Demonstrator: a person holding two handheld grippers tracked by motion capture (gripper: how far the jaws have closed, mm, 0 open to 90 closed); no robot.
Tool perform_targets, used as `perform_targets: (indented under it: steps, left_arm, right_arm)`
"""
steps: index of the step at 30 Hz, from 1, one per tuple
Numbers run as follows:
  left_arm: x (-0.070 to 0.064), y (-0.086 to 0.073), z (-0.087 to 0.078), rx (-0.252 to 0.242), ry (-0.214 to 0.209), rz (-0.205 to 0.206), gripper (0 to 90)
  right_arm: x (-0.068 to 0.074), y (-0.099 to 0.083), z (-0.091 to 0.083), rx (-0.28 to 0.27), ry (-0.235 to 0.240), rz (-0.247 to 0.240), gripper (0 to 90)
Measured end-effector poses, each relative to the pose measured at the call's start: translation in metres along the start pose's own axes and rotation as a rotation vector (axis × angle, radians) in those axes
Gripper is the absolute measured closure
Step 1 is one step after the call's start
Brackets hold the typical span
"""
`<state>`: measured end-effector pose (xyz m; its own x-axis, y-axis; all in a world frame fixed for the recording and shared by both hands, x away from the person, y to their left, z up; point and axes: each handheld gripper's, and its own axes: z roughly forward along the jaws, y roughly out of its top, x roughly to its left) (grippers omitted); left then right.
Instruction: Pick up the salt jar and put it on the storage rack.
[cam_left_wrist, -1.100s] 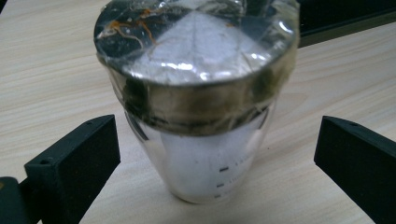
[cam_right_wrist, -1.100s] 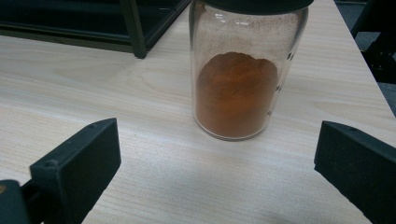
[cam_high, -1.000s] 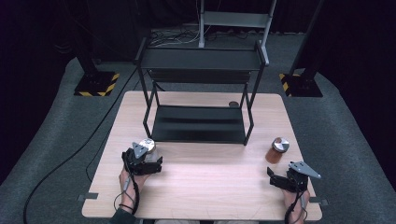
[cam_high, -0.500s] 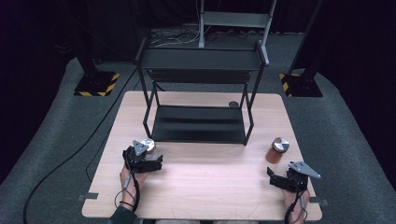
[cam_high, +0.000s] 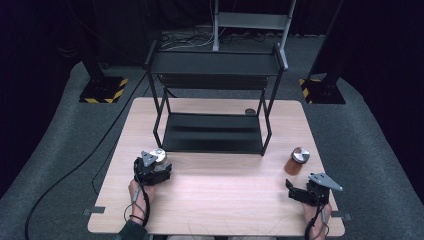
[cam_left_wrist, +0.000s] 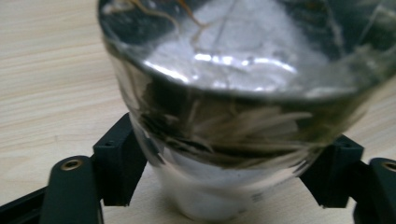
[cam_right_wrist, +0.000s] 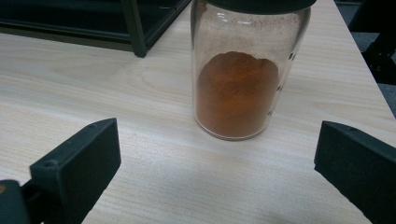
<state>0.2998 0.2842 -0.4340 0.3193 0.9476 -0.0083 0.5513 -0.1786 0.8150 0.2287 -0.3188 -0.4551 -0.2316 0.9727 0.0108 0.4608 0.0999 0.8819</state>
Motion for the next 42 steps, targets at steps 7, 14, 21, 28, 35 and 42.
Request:
perform_targets:
  steps: [7, 14, 21, 28, 35, 42]
  left_arm:
    - [0.001, -0.001, -0.001, -0.007, 0.002, 0.006, 30.2]
    - [0.003, -0.001, -0.001, -0.004, -0.007, 0.014, 30.5]
    - [0.005, 0.001, -0.001, 0.004, -0.016, 0.023, 30.6]
    - [0.005, 0.007, -0.002, 0.017, -0.032, 0.045, 30.6]
    - [0.006, 0.015, -0.007, 0.023, -0.054, 0.064, 30.5]
    - [0.014, 0.026, -0.014, 0.023, -0.105, 0.066, 30.5]
  right_arm:
    - [0.000, 0.000, 0.000, 0.001, -0.001, -0.001, 0.0]
    - [0.000, 0.000, 0.000, 0.001, 0.000, -0.001, 0.0]
    - [0.000, 0.001, 0.001, 0.005, 0.002, -0.002, 0.0]
    - [-0.001, 0.001, 0.001, 0.006, 0.004, -0.003, 0.0]
    - [-0.001, 0.001, 0.001, 0.006, 0.006, -0.002, 0.0]
    - [-0.001, 0.001, 0.001, 0.006, 0.007, -0.001, 0.0]
